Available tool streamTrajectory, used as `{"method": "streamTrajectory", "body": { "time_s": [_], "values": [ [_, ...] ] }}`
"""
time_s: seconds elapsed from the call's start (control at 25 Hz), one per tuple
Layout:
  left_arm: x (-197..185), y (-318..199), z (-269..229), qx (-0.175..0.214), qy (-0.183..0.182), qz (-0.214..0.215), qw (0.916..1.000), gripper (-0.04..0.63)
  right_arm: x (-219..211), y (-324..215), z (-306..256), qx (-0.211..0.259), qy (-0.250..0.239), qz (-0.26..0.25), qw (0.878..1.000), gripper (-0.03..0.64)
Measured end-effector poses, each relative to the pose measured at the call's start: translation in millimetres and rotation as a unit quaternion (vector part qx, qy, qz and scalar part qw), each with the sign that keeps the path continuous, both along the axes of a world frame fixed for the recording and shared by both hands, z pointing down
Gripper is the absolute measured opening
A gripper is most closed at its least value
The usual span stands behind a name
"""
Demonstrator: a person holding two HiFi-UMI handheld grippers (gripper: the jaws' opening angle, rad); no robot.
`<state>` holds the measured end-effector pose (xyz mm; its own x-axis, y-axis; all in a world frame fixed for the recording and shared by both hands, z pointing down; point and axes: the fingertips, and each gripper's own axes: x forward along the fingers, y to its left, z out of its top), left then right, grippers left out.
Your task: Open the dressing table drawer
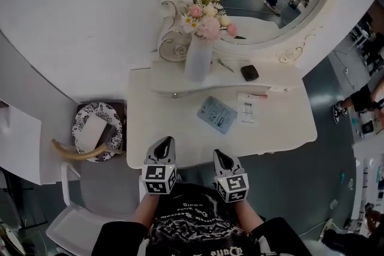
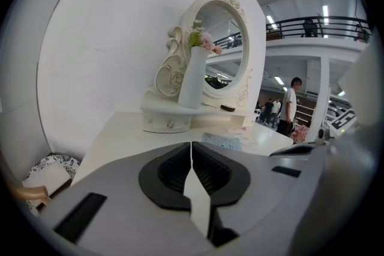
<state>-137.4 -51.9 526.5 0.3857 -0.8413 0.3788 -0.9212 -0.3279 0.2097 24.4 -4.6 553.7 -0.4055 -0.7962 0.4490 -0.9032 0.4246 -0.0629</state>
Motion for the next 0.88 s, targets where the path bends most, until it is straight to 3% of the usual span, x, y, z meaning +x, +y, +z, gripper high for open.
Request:
{"method": "streamTrajectory", "body": {
  "time_s": [0.2,0.56,0.88],
  "values": [
    [-7,-24,-9,0.021,0.005,-0.02,0.9996,0.021,-8,-2,-7,0.013,0.006,0.018,1.0,0.011],
    [3,-69,-14,0.029,-0.019,-0.054,0.9979,0.021,5,-37,-21,0.037,0.0,0.022,0.999,0.009],
    [13,-101,-6,0.012,-0.032,-0.097,0.9947,0.023,15,-78,-20,0.024,0.004,-0.029,0.999,0.01]
  ]
}}
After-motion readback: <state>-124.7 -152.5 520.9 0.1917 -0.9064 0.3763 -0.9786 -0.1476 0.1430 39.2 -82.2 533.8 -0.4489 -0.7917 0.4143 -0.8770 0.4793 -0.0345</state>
